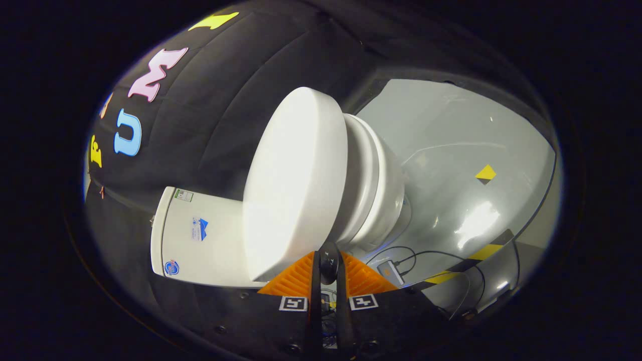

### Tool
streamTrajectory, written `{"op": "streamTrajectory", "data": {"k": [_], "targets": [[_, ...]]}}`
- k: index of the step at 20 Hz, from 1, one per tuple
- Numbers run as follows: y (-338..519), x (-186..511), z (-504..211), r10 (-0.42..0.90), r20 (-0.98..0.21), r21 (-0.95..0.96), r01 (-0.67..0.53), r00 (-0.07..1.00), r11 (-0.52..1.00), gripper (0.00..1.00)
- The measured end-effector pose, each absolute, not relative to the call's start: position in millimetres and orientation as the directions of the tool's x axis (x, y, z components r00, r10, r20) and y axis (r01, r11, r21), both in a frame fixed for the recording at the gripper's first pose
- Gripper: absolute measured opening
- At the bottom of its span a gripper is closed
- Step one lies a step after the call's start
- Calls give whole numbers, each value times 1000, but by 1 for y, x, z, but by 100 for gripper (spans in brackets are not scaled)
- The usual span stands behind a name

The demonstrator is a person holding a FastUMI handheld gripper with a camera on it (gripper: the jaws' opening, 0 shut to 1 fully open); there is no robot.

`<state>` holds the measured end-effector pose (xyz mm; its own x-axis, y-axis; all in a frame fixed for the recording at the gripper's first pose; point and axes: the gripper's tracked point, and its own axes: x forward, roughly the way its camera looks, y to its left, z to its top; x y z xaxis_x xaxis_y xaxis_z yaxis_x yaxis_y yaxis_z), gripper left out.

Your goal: Open the toilet lid.

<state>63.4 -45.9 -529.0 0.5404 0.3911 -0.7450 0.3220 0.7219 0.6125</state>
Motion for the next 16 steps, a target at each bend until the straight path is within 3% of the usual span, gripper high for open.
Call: {"op": "streamTrajectory", "data": {"k": [8,12,16], "targets": [[-6,74,-437,238,-739,483,248,631,840,16],[25,74,-397,72,-748,241,168,660,956,16],[54,74,-366,-3,-725,178,191,688,965,11]]}}
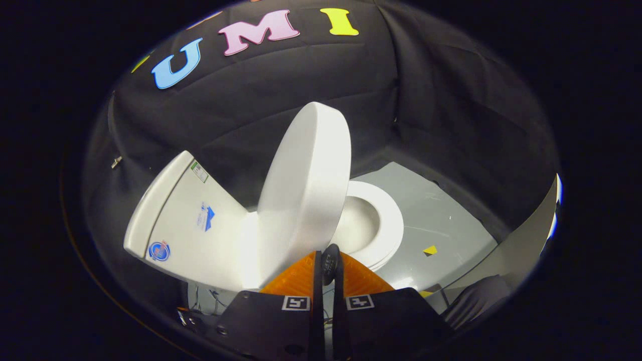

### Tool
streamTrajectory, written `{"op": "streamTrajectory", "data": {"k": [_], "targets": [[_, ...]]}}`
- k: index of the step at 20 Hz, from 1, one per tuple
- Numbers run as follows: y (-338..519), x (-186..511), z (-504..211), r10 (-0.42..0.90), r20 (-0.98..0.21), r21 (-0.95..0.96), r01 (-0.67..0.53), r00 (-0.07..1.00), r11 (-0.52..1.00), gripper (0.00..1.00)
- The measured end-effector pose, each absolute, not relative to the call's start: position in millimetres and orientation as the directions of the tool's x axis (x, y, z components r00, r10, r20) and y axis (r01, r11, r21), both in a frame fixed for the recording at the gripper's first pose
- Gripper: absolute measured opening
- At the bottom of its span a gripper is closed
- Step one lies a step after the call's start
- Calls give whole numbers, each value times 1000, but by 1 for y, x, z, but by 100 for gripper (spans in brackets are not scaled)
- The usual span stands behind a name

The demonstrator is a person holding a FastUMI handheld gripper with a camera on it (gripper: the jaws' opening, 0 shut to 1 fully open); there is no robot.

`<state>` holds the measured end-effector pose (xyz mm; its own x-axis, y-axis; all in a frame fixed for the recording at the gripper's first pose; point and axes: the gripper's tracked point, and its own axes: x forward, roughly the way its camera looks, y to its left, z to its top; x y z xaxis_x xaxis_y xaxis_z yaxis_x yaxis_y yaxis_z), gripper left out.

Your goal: Open the toilet lid.

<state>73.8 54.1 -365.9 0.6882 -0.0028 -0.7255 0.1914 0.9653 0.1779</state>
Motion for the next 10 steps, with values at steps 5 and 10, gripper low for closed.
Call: {"op": "streamTrajectory", "data": {"k": [5,10], "targets": [[90,72,-345,-18,-694,170,187,720,968,11],[145,69,-322,-25,-653,133,147,757,980,11]]}}
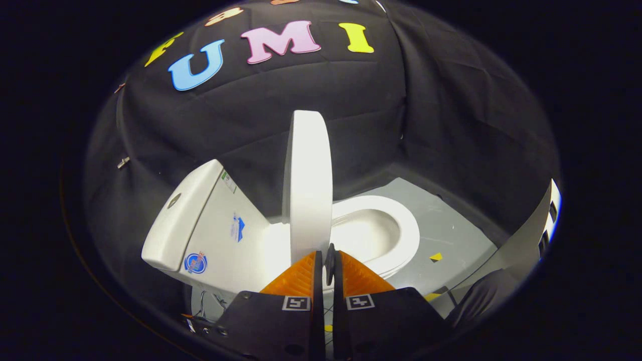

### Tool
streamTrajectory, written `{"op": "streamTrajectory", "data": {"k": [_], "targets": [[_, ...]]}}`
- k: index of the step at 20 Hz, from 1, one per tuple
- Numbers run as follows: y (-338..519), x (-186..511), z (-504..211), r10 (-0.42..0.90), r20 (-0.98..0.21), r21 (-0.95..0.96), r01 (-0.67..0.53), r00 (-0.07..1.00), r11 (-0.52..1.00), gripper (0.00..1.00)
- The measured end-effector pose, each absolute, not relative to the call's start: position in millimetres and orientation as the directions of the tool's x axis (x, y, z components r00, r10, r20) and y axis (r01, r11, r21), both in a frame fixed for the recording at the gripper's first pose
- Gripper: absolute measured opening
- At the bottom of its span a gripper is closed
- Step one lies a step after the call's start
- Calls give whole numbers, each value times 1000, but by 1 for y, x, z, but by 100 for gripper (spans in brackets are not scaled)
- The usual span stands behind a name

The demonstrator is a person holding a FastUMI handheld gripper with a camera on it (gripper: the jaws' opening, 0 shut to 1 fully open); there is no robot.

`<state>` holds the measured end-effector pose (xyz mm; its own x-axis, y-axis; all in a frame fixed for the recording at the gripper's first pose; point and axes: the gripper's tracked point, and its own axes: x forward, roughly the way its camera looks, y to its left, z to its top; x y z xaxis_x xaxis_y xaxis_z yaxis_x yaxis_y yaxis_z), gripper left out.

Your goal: Open the toilet lid.

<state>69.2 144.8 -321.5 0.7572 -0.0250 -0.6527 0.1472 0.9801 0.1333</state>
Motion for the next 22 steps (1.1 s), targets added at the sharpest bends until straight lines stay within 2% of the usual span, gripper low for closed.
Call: {"op": "streamTrajectory", "data": {"k": [8,22], "targets": [[241,59,-304,34,-618,58,2,786,998,12],[308,50,-322,26,-617,-32,-57,787,998,16]]}}
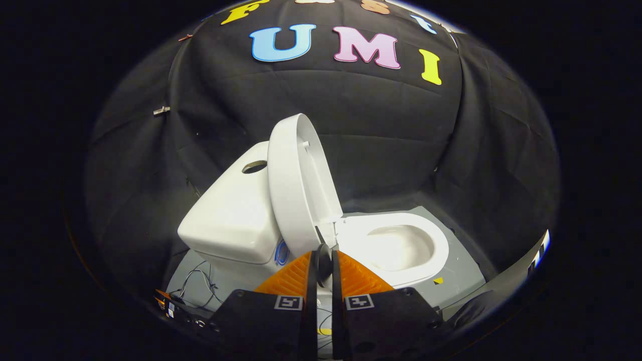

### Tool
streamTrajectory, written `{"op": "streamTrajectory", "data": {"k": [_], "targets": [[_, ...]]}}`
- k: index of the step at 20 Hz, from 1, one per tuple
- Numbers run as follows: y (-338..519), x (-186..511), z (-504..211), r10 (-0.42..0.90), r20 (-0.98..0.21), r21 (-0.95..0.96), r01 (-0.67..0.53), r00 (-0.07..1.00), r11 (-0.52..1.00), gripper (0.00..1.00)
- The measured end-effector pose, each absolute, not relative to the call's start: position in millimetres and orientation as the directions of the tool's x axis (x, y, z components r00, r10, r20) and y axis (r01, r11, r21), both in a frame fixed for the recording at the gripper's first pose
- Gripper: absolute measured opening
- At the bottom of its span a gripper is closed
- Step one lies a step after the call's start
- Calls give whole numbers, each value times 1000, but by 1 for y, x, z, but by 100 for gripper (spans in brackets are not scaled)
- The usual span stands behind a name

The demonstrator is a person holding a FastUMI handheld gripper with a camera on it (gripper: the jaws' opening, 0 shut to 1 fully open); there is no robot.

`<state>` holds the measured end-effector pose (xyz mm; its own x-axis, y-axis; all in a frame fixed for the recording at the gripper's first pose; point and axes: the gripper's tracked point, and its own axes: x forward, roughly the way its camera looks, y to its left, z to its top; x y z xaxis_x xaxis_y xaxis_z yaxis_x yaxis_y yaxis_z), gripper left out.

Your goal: Open the toilet lid.

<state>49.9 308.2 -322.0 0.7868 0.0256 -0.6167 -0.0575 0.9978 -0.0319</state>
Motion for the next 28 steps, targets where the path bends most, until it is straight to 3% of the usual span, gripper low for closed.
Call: {"op": "streamTrajectory", "data": {"k": [6,9,11,14,28], "targets": [[308,53,-321,-5,-604,-99,-69,797,993,16],[316,50,-320,41,-614,-79,-114,788,990,19],[320,49,-321,59,-619,-74,-133,783,988,40],[318,51,-317,51,-607,-94,-136,793,986,100],[288,57,-212,83,-472,-45,-119,877,992,99]]}}
